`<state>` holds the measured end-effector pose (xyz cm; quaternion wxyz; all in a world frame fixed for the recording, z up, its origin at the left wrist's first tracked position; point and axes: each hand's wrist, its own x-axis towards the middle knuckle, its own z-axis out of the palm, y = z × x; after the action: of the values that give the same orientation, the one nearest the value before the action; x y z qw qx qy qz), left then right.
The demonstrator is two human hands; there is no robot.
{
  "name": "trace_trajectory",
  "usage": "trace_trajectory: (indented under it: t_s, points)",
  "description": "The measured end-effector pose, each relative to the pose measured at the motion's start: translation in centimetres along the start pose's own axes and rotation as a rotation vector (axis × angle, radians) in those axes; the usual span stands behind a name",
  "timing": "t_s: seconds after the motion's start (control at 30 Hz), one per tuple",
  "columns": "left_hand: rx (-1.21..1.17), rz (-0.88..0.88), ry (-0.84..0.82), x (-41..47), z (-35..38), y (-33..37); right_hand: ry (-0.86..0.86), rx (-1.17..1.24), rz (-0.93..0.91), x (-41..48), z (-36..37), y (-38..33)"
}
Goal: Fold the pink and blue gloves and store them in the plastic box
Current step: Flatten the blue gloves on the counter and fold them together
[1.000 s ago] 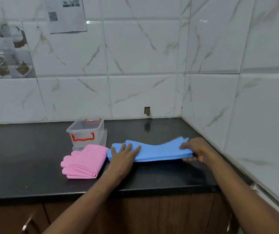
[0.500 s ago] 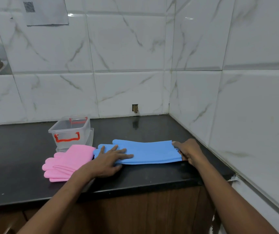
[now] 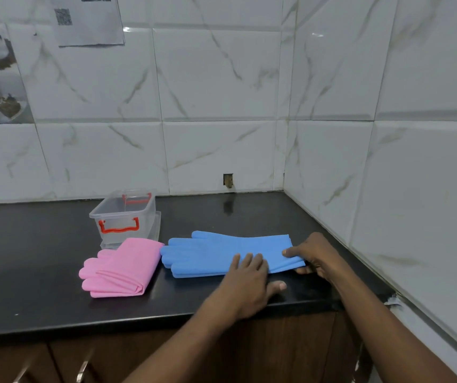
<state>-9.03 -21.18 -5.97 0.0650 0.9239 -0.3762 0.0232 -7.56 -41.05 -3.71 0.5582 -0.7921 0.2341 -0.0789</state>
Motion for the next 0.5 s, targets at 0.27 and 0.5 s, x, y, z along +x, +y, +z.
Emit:
trace_trajectory:
  t_s: [0.27,0.5]
  points:
    - [-0.148,-0.009,0.329,-1.4,1.6,1.1,0.052,-0.152,-0.08,-0.8,2.2,-4.6]
    - [-1.394,-0.515,0.264,1.9,-5.1,-4.6,0.153,-0.776,-0.374,-3.8,7.4,-9.2]
